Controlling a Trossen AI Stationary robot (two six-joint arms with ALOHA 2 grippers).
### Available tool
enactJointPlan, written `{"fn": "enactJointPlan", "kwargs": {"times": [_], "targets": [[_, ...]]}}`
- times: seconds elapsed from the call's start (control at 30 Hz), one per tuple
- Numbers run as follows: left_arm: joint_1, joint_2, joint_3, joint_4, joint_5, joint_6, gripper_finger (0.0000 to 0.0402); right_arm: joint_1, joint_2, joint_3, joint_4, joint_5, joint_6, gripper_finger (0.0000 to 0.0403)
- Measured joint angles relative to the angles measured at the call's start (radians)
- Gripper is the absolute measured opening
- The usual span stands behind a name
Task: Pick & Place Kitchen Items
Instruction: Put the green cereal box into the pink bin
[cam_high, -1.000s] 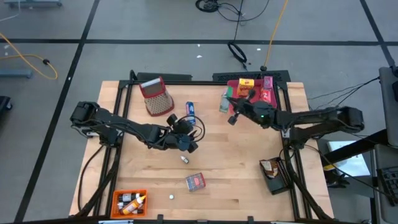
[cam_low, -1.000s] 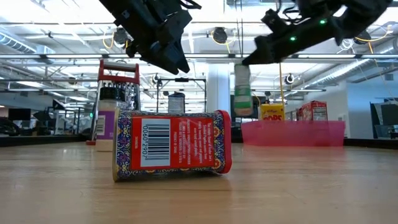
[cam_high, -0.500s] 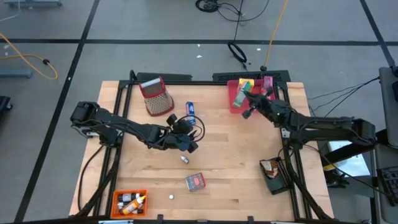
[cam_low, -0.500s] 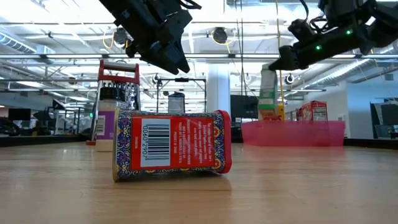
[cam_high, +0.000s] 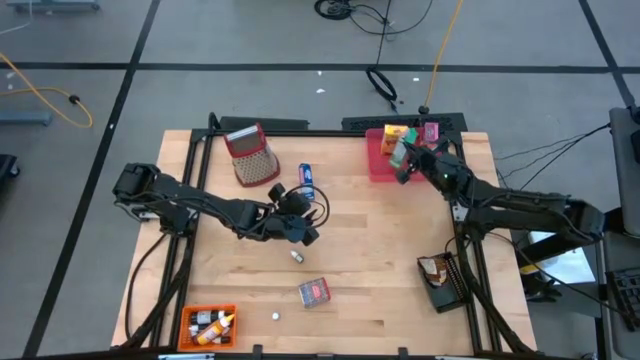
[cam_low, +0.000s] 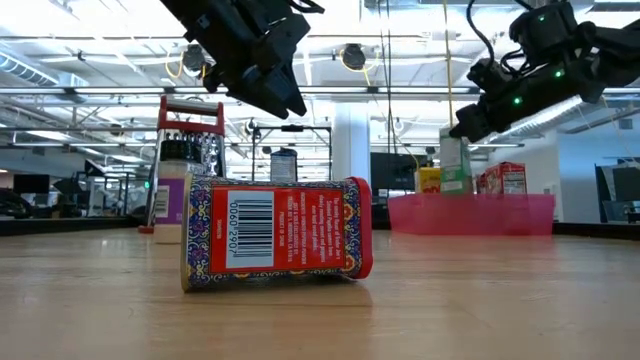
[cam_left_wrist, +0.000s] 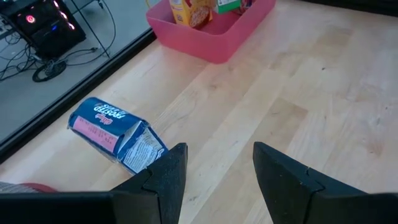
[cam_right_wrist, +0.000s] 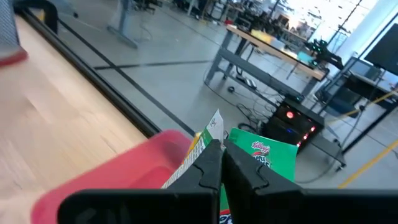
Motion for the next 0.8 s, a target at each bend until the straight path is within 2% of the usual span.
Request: {"fn": "enactJointPlan", "kwargs": {"times": [0.4, 0.8], "targets": [[0.0, 0.0, 0.0, 0.007, 0.0, 0.005, 0.0186, -0.062, 0.0, 0.0, -0.077, 0.001, -0.002, 0.0], [0.0, 0.0, 0.0, 0.012, 0.0, 0.017, 0.0186, -0.093, 0.0, -0.118, 0.041, 0.002, 0.026, 0.0]]}}
